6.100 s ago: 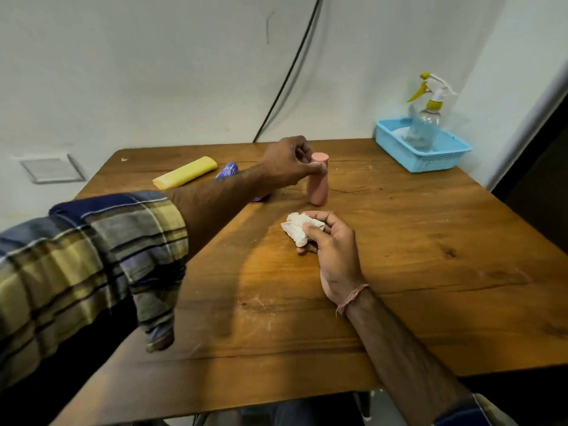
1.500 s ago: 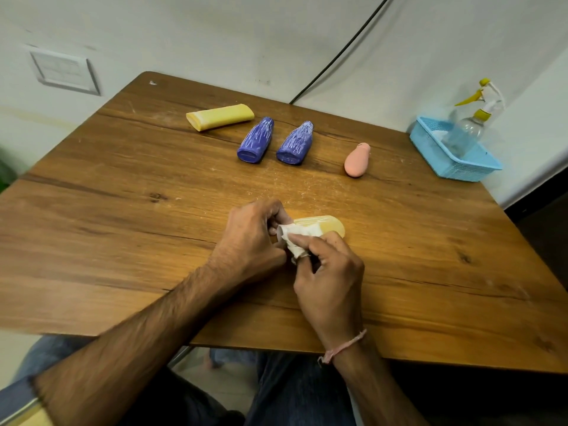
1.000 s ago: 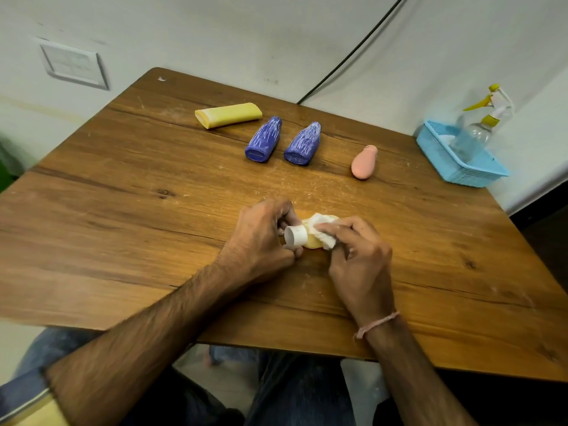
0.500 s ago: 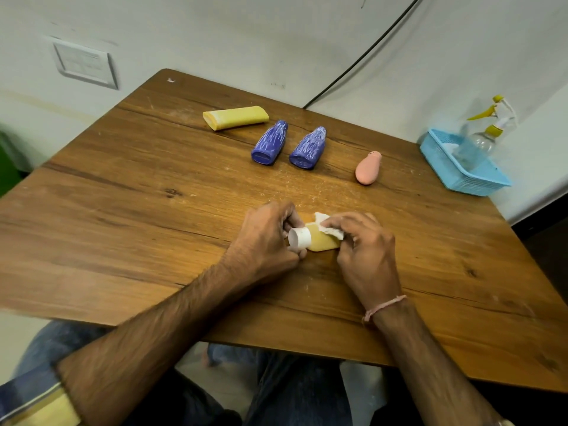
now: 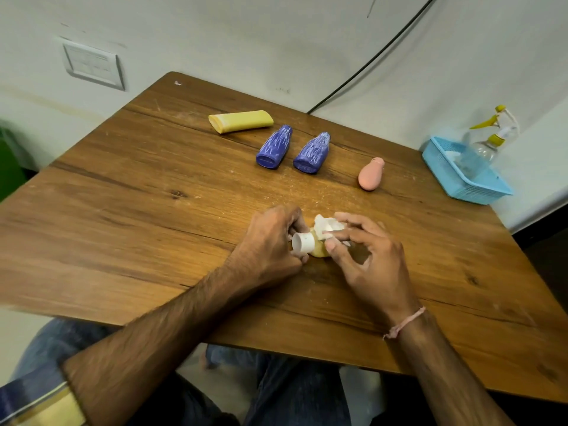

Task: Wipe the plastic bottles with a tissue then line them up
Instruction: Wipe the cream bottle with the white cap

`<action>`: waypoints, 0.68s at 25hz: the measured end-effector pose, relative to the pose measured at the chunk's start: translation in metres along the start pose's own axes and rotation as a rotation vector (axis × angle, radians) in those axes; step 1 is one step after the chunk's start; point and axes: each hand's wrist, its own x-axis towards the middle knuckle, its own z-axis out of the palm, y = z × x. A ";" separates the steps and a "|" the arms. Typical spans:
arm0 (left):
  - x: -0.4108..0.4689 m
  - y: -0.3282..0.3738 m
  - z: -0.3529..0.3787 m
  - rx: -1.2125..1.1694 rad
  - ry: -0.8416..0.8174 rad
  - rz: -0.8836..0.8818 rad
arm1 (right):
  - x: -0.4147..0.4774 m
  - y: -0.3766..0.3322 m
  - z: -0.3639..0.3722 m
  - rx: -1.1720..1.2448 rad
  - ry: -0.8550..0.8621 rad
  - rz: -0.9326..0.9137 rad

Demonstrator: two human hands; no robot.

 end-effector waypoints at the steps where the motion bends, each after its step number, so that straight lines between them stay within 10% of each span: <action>1: 0.000 0.000 0.000 0.001 -0.004 0.008 | 0.005 0.006 -0.002 0.021 0.023 0.077; 8: -0.001 -0.001 0.000 -0.014 0.004 0.035 | -0.001 -0.031 0.025 -0.039 0.090 0.029; 13: 0.000 -0.003 0.000 -0.013 -0.006 0.034 | 0.018 0.010 0.001 -0.020 0.137 0.380; 17: 0.000 -0.003 -0.001 0.027 -0.010 0.081 | 0.003 -0.017 0.017 -0.006 0.124 0.139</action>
